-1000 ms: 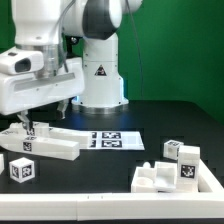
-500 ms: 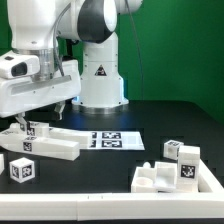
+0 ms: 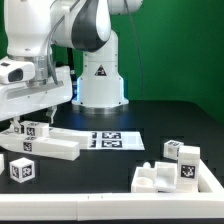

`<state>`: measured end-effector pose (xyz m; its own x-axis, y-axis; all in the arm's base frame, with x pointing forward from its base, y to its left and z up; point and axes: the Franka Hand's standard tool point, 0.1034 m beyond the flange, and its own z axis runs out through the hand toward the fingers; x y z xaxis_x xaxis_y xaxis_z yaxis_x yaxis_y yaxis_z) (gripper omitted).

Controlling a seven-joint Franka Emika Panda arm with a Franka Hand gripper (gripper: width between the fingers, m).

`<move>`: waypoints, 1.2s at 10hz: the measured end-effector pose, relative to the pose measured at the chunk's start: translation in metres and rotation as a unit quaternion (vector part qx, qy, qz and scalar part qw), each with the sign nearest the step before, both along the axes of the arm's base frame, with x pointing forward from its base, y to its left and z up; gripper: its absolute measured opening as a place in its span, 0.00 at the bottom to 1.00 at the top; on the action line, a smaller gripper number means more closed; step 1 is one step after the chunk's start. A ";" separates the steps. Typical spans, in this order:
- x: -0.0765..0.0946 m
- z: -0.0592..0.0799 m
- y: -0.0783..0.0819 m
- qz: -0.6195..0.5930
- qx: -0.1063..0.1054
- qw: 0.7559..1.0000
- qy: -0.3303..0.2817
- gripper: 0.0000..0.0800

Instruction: Assemble chair

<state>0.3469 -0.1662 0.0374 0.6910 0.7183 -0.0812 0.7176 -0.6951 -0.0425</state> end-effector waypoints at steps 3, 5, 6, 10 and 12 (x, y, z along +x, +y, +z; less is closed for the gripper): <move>0.000 0.000 0.000 0.000 0.000 1.000 0.000 0.35; 0.003 0.001 0.002 -0.003 0.000 1.000 -0.001 0.35; 0.019 0.009 0.010 -0.006 -0.003 1.000 -0.014 0.35; 0.046 0.025 0.078 -0.154 -0.010 0.988 -0.033 0.35; 0.052 0.023 0.120 -0.244 -0.016 0.969 -0.036 0.35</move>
Offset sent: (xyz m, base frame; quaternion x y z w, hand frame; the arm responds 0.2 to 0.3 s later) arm 0.0000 0.0000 0.0000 0.0000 0.0000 0.0000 1.0000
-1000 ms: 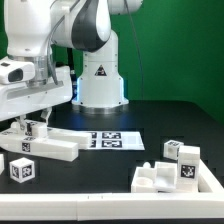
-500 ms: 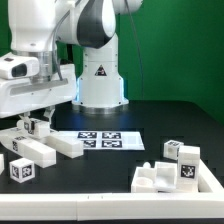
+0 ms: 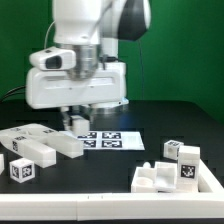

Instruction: Assemble chair

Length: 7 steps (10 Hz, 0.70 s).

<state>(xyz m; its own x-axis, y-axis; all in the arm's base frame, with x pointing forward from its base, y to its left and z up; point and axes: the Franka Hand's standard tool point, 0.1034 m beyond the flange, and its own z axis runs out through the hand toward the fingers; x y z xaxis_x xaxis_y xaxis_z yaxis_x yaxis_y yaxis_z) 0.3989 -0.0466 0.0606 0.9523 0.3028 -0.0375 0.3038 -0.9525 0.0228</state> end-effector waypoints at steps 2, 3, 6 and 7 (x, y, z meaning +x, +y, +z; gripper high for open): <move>0.000 -0.002 0.002 -0.011 -0.003 1.000 0.001 0.36; 0.000 -0.002 0.002 -0.011 -0.003 1.000 0.002 0.36; -0.001 -0.004 0.017 -0.066 -0.002 0.998 0.003 0.36; 0.001 -0.006 0.034 -0.086 -0.001 0.996 0.008 0.36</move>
Offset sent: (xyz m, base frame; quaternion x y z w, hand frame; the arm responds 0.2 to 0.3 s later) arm 0.0000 0.0000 0.0000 0.0000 0.0000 0.0000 1.0000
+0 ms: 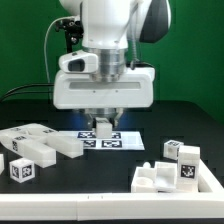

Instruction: Assemble chair

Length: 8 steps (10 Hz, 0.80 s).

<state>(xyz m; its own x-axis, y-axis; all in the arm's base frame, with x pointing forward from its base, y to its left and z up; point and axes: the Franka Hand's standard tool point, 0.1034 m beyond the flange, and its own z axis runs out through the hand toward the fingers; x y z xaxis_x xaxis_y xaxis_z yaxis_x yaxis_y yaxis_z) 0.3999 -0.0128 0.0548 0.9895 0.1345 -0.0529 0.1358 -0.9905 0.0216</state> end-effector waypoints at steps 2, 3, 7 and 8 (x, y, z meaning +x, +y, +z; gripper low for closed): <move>0.006 -0.007 0.018 -0.071 0.010 0.997 0.001 0.36; 0.009 -0.009 0.018 -0.115 0.022 0.993 -0.002 0.36; 0.008 -0.011 0.018 -0.117 0.021 0.993 0.000 0.36; 0.006 -0.017 0.023 -0.151 0.023 0.988 0.004 0.36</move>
Offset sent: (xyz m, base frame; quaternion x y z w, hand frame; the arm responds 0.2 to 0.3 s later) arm 0.0000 0.0000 0.0000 0.0000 0.0000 0.0000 1.0000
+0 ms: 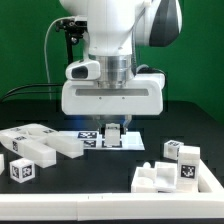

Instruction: Assemble chair

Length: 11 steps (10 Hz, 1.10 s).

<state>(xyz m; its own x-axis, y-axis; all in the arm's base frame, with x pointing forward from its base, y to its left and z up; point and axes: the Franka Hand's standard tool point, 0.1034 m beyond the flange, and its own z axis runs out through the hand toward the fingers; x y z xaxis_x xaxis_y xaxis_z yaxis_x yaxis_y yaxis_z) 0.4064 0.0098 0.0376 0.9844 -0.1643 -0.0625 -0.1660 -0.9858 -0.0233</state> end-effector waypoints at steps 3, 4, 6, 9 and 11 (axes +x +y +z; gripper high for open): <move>-0.005 -0.020 0.006 -0.046 -0.004 0.999 0.009 0.36; -0.005 -0.023 0.005 -0.048 -0.007 0.999 0.010 0.36; -0.004 -0.023 0.004 -0.054 -0.006 0.998 0.008 0.36; -0.006 -0.024 0.004 -0.054 -0.004 0.998 0.014 0.59; 0.002 -0.018 0.004 -0.056 0.010 0.998 0.038 0.79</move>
Offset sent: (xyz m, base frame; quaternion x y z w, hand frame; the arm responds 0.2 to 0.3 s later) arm -0.0040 0.0114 -0.0274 0.0165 0.0058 0.0367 0.9992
